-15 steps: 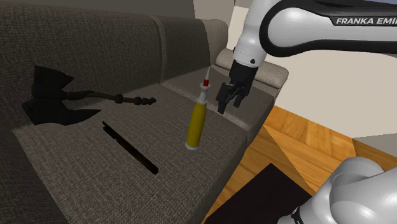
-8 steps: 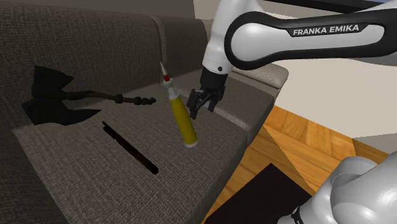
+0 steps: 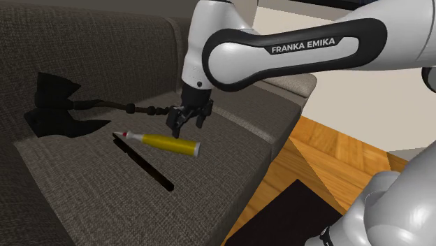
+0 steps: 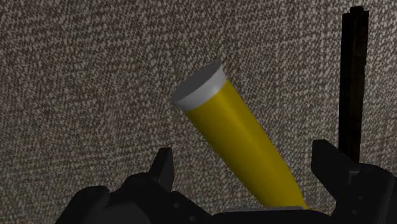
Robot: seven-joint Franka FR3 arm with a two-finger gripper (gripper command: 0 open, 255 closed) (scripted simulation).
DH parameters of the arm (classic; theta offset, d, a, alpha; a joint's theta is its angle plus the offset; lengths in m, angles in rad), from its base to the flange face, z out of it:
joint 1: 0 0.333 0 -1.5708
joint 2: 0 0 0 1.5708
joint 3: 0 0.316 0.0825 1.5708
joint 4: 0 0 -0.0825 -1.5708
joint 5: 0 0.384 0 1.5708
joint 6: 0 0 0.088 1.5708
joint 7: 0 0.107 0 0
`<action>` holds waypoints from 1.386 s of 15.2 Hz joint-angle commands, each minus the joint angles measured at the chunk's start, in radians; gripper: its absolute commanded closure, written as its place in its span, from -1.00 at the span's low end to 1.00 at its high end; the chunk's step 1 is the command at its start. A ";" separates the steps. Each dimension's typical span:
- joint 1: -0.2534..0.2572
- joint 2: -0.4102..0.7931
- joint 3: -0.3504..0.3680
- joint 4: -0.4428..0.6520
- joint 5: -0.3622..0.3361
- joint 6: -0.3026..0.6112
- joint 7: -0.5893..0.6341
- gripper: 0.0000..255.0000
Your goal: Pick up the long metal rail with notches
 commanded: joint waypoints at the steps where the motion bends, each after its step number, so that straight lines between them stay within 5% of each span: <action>1: 0.013 0.061 0.017 0.049 -0.030 0.019 0.028 -1.00; 12: 0.170 0.462 0.051 0.464 -0.245 0.016 0.187 -1.00; 21: 0.174 0.491 0.041 0.402 -0.261 0.105 0.199 -1.00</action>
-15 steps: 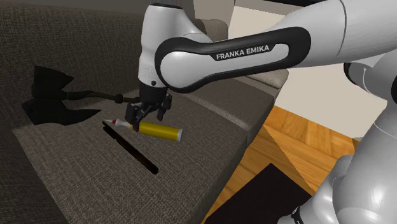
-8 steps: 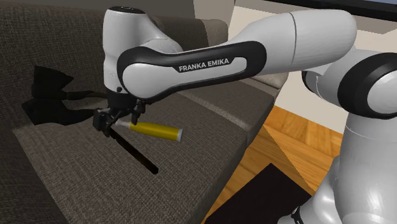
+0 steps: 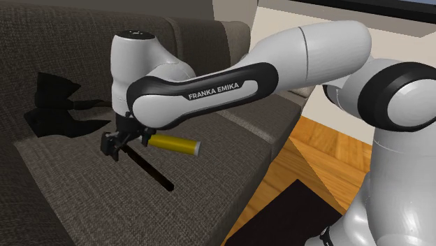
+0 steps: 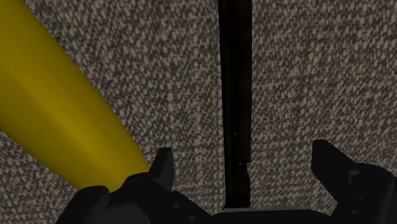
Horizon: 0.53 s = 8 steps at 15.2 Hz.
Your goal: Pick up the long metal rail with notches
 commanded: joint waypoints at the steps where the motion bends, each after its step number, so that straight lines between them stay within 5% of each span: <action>1: -0.001 0.005 -0.002 -0.004 -0.002 0.008 0.001 -1.00; 2: -0.003 0.001 -0.001 -0.011 -0.001 0.010 -0.001 1.00; 8: -0.003 0.001 -0.002 -0.012 -0.001 0.012 -0.001 1.00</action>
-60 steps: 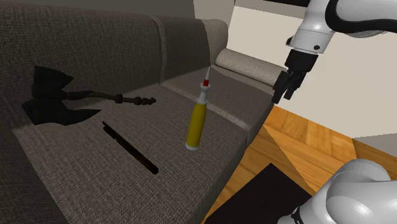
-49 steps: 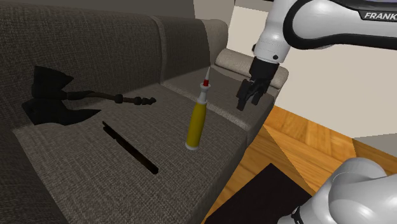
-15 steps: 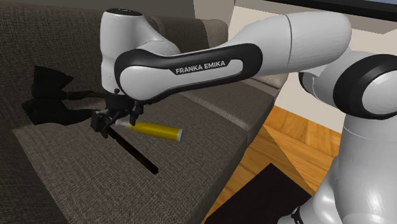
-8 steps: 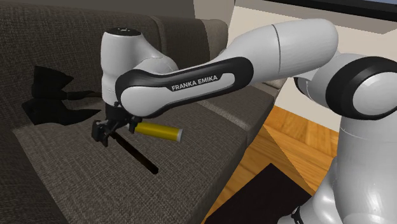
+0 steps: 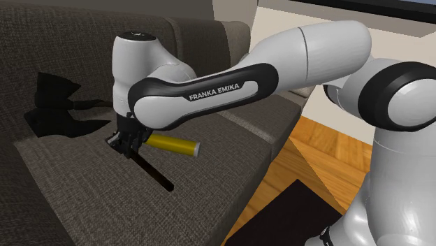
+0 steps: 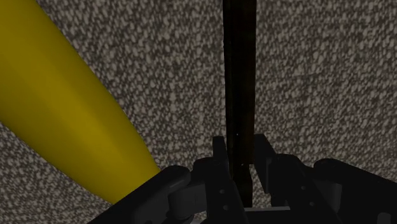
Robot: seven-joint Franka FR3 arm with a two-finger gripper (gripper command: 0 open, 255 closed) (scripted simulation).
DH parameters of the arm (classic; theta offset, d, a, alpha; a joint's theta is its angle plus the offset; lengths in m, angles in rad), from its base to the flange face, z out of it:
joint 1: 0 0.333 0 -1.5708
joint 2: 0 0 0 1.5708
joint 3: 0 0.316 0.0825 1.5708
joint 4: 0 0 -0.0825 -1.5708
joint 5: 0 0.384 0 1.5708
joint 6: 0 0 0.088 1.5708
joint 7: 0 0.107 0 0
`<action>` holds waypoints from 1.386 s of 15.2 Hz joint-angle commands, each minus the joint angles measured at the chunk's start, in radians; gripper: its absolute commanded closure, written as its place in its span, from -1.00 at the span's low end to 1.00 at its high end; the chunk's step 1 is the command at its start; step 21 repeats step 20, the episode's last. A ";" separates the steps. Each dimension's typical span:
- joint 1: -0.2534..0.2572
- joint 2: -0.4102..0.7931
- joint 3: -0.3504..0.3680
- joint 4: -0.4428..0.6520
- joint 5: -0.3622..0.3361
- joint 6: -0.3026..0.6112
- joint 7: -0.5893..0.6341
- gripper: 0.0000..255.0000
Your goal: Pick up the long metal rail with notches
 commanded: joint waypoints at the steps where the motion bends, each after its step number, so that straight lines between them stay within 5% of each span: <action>1: 0.000 0.002 0.000 -0.004 0.000 0.000 0.000 1.00; 21: 0.008 -0.028 0.012 0.158 0.023 -0.189 -0.019 1.00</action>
